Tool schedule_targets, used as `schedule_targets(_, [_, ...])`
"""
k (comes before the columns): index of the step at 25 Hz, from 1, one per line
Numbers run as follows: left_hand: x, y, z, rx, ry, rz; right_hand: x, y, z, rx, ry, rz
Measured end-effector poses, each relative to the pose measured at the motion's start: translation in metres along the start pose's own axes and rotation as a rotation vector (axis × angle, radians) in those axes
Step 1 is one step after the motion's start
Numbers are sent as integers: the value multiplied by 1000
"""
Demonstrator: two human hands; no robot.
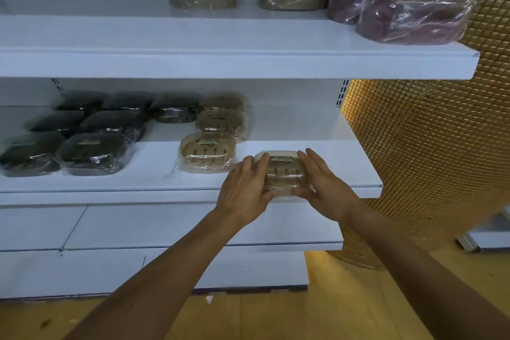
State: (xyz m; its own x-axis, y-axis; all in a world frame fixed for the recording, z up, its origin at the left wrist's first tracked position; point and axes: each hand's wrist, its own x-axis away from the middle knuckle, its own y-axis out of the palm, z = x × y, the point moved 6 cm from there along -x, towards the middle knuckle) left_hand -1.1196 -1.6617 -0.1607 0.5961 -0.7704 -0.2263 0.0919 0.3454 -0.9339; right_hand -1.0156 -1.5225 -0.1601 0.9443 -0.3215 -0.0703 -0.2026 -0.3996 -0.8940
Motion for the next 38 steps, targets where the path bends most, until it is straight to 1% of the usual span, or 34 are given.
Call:
schedule_targets(4, [-8,13,-3,-39,-1,19,-13,10,13,59,-10,51])
schedule_targets(7, [-22,22,-5,-73,-16,-2,-23,14,16,121,7,107])
schedule_targets(11, [-46,24,-7,-137,-28,-3,-39,19,22,144,1,164])
schedule_targets(19, [-88,32,-17,-254,-81,19,-89,23,44,97,-6,181])
schedule_targets(23, [-111,37,-28,-343,-82,-13,-114,22,52,140,-47,200])
schedule_targets(29, [-143,39,-42,-418,-83,-21,-157,27,68,205,-45,199])
schedule_targets(34, [-165,47,-48,-409,-117,-14,-167,33,79,109,6,310])
schedule_targets(36, [-168,47,-48,-431,-108,6,-165,31,80,89,-7,356])
schedule_targets(38, [-170,47,-47,-445,-89,19,-163,30,77,97,-57,398])
